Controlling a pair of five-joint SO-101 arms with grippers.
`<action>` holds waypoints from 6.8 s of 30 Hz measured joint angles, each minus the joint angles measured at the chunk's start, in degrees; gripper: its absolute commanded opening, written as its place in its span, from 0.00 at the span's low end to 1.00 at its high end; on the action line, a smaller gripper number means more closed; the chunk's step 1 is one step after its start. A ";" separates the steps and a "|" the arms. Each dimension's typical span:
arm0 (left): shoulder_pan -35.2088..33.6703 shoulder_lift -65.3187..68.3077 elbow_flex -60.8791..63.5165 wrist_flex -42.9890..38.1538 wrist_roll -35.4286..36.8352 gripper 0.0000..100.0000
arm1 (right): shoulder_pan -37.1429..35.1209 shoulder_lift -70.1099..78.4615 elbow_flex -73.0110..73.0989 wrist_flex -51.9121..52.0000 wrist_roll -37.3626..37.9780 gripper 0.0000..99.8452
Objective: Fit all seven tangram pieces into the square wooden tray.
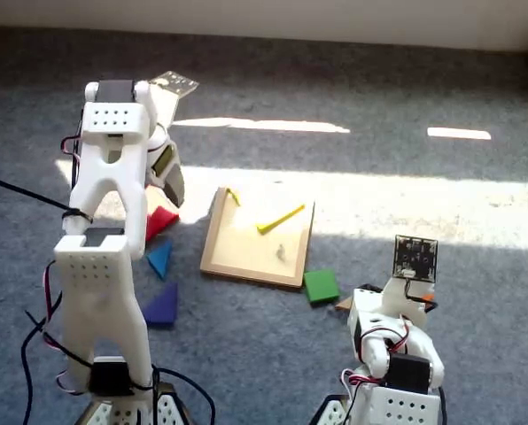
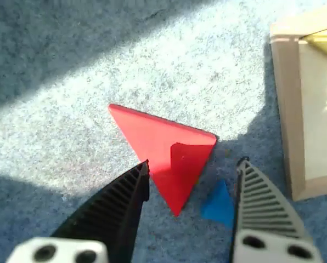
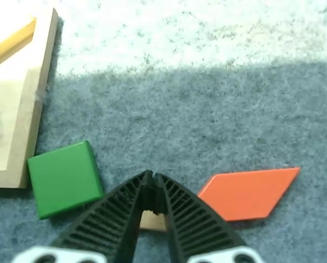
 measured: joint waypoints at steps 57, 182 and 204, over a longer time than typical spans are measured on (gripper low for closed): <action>-3.96 7.91 5.71 -3.96 18.29 0.26 | 0.00 0.00 0.00 0.00 0.00 0.00; 0.18 6.07 1.14 -0.79 21.10 0.30 | 0.00 0.00 0.00 0.00 0.00 0.00; 8.09 14.33 -0.97 -0.26 17.41 0.12 | 0.00 0.00 0.00 0.00 0.00 0.00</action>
